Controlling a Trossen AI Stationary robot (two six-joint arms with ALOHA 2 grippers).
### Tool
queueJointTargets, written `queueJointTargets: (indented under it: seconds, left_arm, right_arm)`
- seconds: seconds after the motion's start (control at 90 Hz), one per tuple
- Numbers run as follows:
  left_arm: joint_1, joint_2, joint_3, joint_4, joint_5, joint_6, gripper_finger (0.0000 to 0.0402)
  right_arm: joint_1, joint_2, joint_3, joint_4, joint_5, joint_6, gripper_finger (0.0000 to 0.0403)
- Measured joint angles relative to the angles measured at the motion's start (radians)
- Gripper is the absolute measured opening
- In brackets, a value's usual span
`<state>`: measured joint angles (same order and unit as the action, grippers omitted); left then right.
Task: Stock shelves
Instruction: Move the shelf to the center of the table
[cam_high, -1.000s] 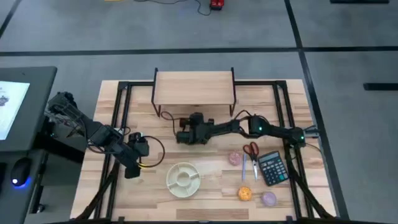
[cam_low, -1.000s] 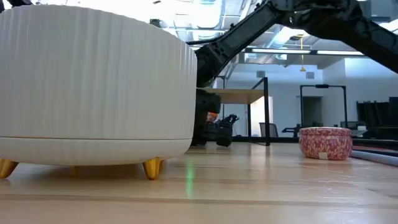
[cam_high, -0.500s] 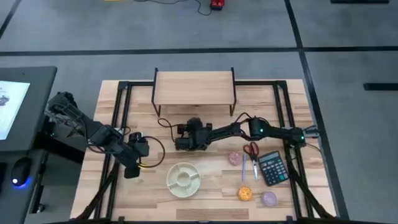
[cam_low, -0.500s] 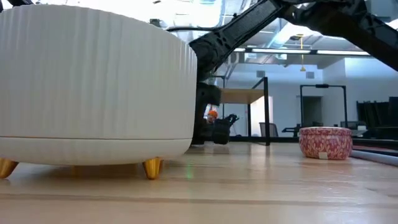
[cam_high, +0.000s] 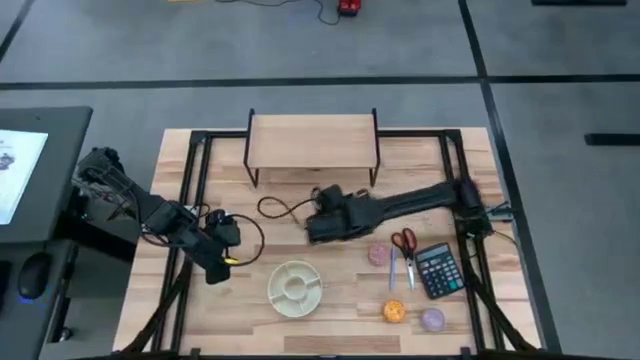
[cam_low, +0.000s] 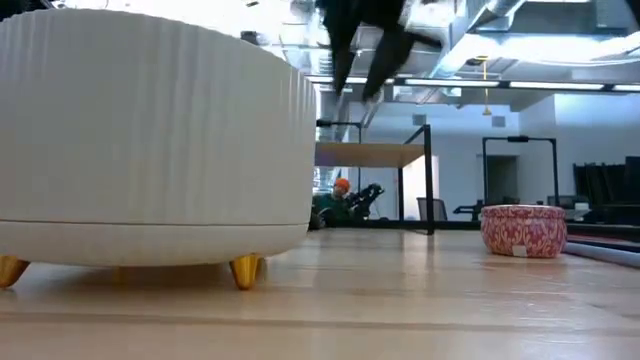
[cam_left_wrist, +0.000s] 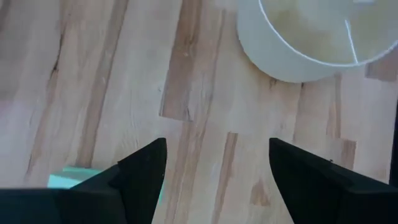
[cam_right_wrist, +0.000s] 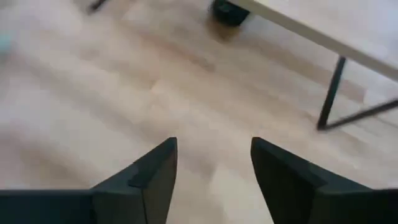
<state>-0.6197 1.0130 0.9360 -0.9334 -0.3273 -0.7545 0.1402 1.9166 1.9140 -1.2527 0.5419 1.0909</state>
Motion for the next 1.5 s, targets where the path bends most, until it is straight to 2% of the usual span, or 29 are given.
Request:
queueJointTargets:
  seconds: [0.056,0.144,0.289,0.411,0.5,0.6,0.7,0.856,0.967,1.067,1.167,1.244,1.333,1.411,1.5]
  left_arm:
    - [0.000,0.000,0.000,0.000,-0.012,-0.018,0.0257]
    - [0.000,0.000,0.000,0.000,-0.020,-0.059,0.0257]
    - [0.000,0.000,0.000,-0.001,-0.041,-0.125,0.0257]
    - [0.000,0.000,0.000,-0.004,-0.044,-0.188,0.0257]
    - [0.000,0.000,0.000,-0.013,-0.052,-0.222,0.0257]
    - [0.000,0.000,0.000,-0.057,-0.054,-0.284,0.0257]
    - [0.000,0.000,0.000,-0.090,-0.055,-0.344,0.0257]
    - [0.000,0.000,0.000,-0.103,-0.062,-0.372,0.0257]
    - [0.000,0.000,0.000,-0.103,-0.062,-0.381,0.0257]
    - [0.000,0.000,0.000,-0.103,-0.062,-0.404,0.0257]
    - [0.000,0.000,0.000,-0.103,-0.041,-0.413,0.0257]
    - [0.000,0.000,0.000,-0.104,-0.035,-0.413,0.0257]
    - [0.000,0.000,0.000,-0.108,-0.035,-0.413,0.0257]
    - [0.000,-0.001,0.000,-0.109,-0.026,-0.413,0.0257]
    - [0.000,-0.007,0.000,-0.121,-0.024,-0.414,0.0257]
  right_arm:
    - [-0.055,-0.088,0.002,-0.018,-0.058,-0.072,0.0198]
    - [-0.170,-0.193,0.002,-0.067,-0.053,-0.185,0.0201]
    - [-0.418,-0.274,0.001,-0.134,-0.075,-0.352,0.0225]
    - [-0.617,-0.254,-0.035,-0.083,-0.127,-0.519,0.0258]
    - [-0.720,-0.210,-0.057,0.018,-0.262,-0.619,0.0274]
    - [-0.811,-0.143,-0.059,0.054,-0.424,-0.655,0.0277]
    - [-0.871,-0.080,-0.060,0.048,-0.470,-0.658,0.0270]
    - [-0.888,-0.013,-0.060,0.057,-0.522,-0.674,0.0247]
    - [-0.867,0.024,-0.060,0.052,-0.529,-0.674,0.0213]
    - [-0.851,0.034,-0.060,0.033,-0.528,-0.674,0.0161]
    - [-0.832,0.035,-0.059,-0.004,-0.523,-0.673,0.0090]
    - [-0.819,0.029,-0.058,-0.035,-0.517,-0.608,0.0043]
    - [-0.801,0.015,-0.058,-0.097,-0.516,-0.661,0.0019]
    - [-0.773,-0.002,-0.060,-0.179,-0.530,-0.727,0.0019]
    - [-0.732,-0.016,-0.060,-0.259,-0.538,-0.730,0.0019]
